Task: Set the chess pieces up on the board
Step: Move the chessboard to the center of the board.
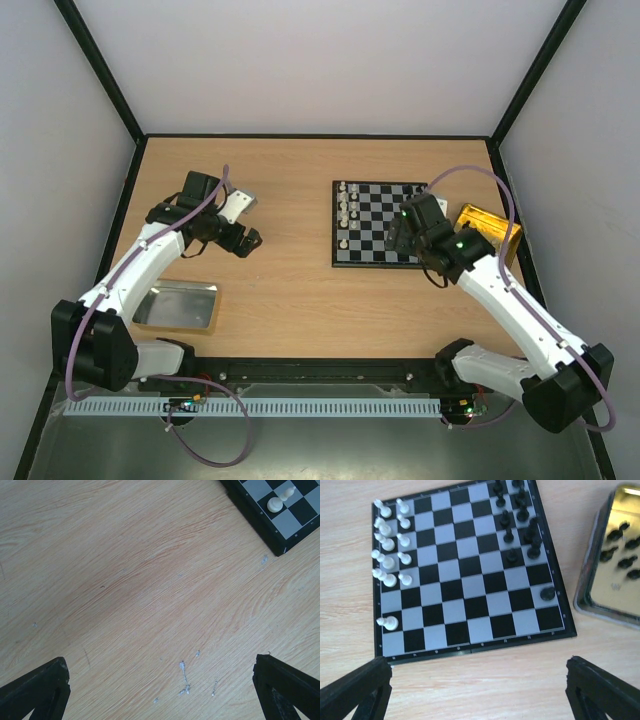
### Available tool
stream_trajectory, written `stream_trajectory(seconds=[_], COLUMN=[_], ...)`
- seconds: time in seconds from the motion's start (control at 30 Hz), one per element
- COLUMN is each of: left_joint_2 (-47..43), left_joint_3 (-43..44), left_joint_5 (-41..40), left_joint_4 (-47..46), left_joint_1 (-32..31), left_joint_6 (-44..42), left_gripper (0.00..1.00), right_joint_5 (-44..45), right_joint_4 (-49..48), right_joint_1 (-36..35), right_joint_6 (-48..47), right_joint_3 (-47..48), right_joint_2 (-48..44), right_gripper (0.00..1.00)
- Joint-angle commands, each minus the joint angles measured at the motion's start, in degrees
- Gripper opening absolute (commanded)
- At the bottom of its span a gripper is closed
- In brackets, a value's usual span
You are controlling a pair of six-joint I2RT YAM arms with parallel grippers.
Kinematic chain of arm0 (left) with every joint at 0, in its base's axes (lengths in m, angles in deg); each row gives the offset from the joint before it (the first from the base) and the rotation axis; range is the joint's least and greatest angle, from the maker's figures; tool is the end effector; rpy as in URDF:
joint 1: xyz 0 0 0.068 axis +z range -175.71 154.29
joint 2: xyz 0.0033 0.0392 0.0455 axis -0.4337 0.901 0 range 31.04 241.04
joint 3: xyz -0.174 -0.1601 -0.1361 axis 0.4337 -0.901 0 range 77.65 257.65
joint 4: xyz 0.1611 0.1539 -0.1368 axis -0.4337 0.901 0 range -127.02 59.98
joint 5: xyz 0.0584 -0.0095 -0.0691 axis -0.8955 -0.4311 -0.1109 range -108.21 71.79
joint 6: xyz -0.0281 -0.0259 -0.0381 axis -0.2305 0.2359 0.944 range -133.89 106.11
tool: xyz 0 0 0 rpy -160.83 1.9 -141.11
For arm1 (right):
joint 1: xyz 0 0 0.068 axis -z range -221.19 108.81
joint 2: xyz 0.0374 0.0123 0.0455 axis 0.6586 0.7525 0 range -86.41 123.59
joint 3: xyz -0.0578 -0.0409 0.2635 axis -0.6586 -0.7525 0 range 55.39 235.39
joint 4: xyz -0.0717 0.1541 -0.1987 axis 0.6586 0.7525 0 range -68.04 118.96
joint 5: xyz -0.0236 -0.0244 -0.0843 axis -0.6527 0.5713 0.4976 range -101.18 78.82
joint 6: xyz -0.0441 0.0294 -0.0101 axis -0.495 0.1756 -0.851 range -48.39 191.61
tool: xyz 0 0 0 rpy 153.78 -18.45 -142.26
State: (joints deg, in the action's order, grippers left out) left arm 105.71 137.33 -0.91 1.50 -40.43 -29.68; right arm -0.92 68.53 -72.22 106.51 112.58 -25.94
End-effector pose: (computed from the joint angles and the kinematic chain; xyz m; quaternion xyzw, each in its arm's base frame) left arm 0.2552 -0.0780 0.2759 0.2926 0.8934 -0.1400 0.3108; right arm 0.1817 0.1017 0.3058 0.0623 0.9339 0.1156 0.3326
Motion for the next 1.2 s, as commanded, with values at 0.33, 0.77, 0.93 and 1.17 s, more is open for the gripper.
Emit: stream_trajectory(seconds=[0.33,0.77,0.93,1.17], left_joint_2=[1.40,2.79,2.98,3.11], left_joint_3=[4.93,2.19,1.41,1.27], left_joint_5=[-1.40,1.24,1.28,-0.10], left_joint_4=[2.45,-0.59,-1.79,-2.31], left_joint_1=[0.02,0.06,0.09,0.07], left_joint_6=[-2.30,-0.94,-0.15,0.15], left_gripper=[0.95,0.82,0.84,0.85], right_joint_5=[-11.64,-15.12,-14.75,-15.78], right_joint_4=[-1.06,-6.42,-4.91,-0.76], right_joint_1=[17.53,25.61,28.29,31.21], right_joint_6=[1.14,6.74,6.72,5.28], right_joint_3=[25.75,44.79,53.53,65.42], right_joint_2=[20.83,47.75,56.44,68.35], right_gripper=[0.68,0.52,0.52,0.57])
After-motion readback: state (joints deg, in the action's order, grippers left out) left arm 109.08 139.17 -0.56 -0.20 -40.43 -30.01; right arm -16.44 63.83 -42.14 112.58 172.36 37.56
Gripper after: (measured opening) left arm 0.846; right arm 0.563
